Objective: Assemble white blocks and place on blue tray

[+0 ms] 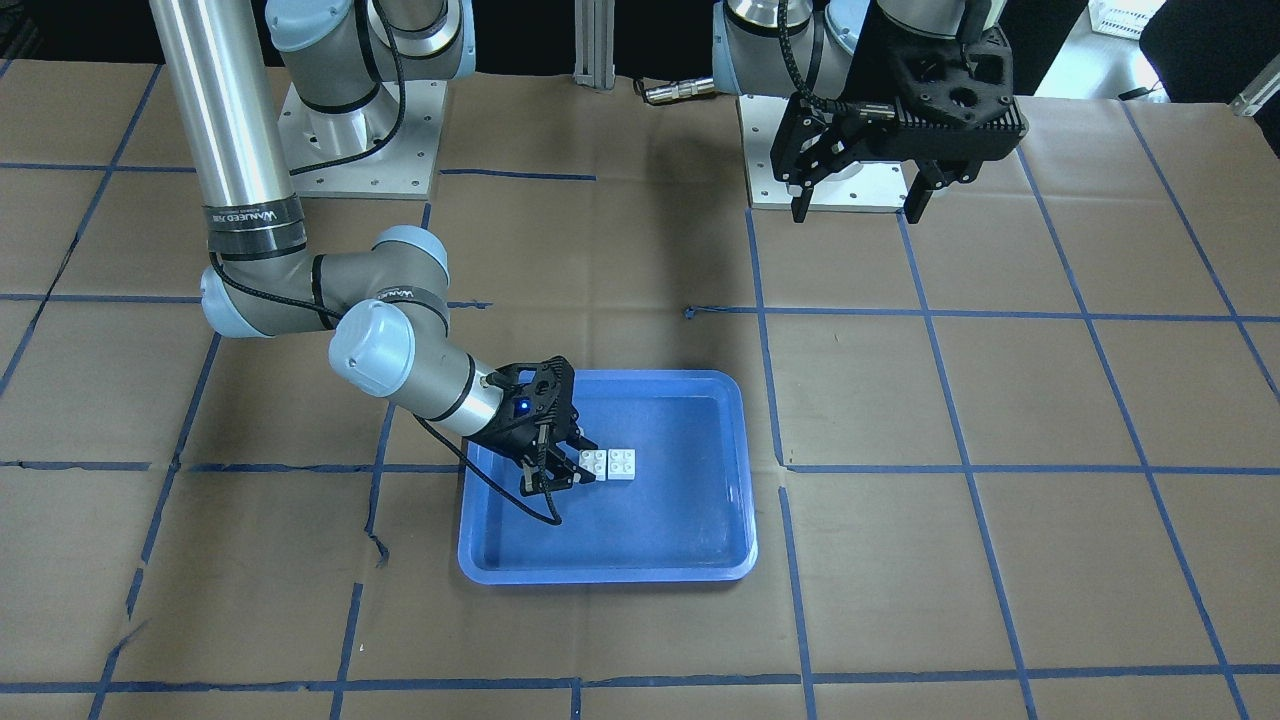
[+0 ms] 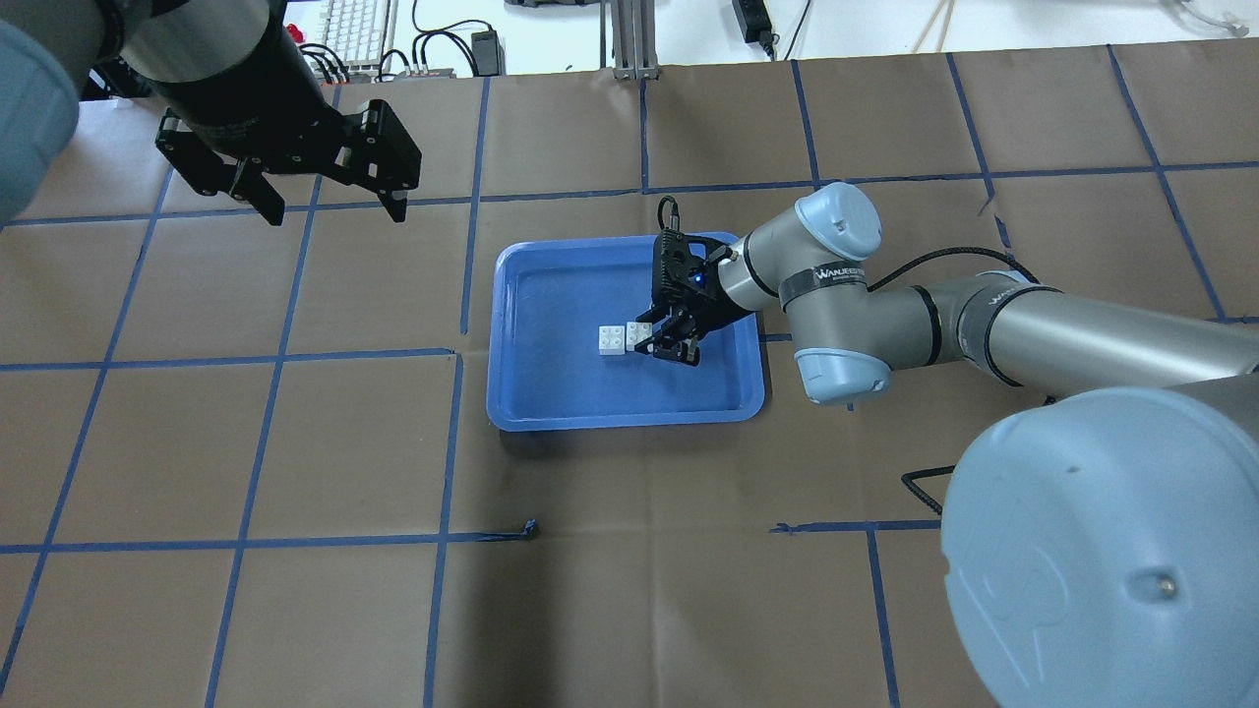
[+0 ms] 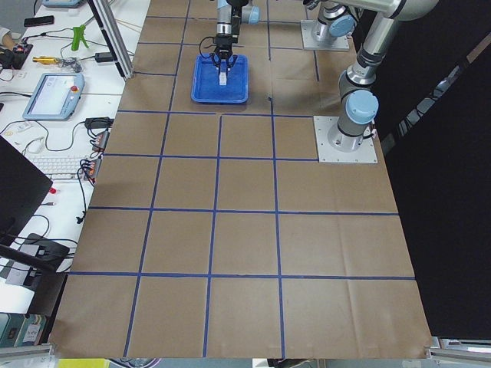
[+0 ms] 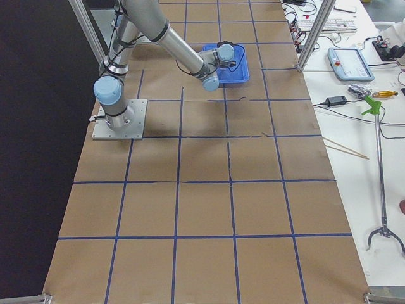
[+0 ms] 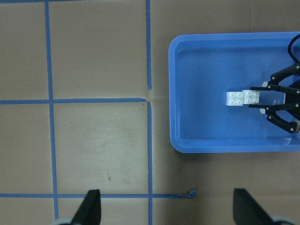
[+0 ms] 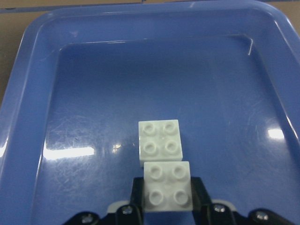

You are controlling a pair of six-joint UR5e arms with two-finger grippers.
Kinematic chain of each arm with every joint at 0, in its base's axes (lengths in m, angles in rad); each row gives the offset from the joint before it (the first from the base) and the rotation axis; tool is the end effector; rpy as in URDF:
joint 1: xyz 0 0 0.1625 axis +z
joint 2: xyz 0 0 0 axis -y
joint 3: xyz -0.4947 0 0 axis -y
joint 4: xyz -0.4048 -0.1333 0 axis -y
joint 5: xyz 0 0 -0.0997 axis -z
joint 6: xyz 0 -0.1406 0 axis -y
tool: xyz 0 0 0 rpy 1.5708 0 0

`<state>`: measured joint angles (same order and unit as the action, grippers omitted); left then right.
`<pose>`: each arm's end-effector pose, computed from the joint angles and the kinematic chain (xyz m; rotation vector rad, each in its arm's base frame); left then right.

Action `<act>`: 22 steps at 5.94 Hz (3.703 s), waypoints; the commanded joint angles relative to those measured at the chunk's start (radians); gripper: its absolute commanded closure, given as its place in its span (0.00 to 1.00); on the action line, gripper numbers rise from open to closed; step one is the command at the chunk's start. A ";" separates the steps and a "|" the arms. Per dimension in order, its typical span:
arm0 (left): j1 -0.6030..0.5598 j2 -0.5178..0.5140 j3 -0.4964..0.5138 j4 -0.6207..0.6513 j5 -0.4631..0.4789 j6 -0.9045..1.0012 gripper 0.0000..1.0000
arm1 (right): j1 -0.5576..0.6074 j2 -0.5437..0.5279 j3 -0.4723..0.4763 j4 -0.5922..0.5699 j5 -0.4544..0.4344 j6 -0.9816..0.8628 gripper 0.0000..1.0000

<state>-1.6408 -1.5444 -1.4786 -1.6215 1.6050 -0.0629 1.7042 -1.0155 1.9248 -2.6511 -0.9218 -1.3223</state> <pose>-0.1630 -0.4877 0.5715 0.0092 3.1101 -0.1089 0.2997 -0.5922 0.1700 -1.7958 1.9021 -0.6783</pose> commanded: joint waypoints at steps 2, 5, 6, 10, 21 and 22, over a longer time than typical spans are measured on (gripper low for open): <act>0.001 0.001 0.000 0.000 0.001 0.002 0.01 | 0.002 0.000 0.002 0.002 0.000 0.000 0.73; 0.001 0.001 0.000 0.000 0.003 0.002 0.01 | 0.011 0.000 0.002 0.000 0.000 0.000 0.73; 0.001 0.001 0.000 0.000 0.003 0.002 0.01 | 0.011 0.000 0.002 0.000 0.000 0.000 0.73; -0.001 0.001 -0.003 0.002 0.004 0.003 0.01 | 0.011 0.008 0.000 -0.003 0.004 0.000 0.72; -0.001 0.001 -0.003 0.002 0.003 0.003 0.01 | 0.011 0.018 -0.004 -0.006 0.012 0.000 0.39; -0.001 0.001 -0.002 0.002 0.004 0.002 0.01 | 0.011 0.021 -0.007 -0.006 0.012 0.000 0.39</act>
<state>-1.6413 -1.5431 -1.4815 -1.6199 1.6084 -0.0605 1.7150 -0.9960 1.9198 -2.6568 -0.9098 -1.3223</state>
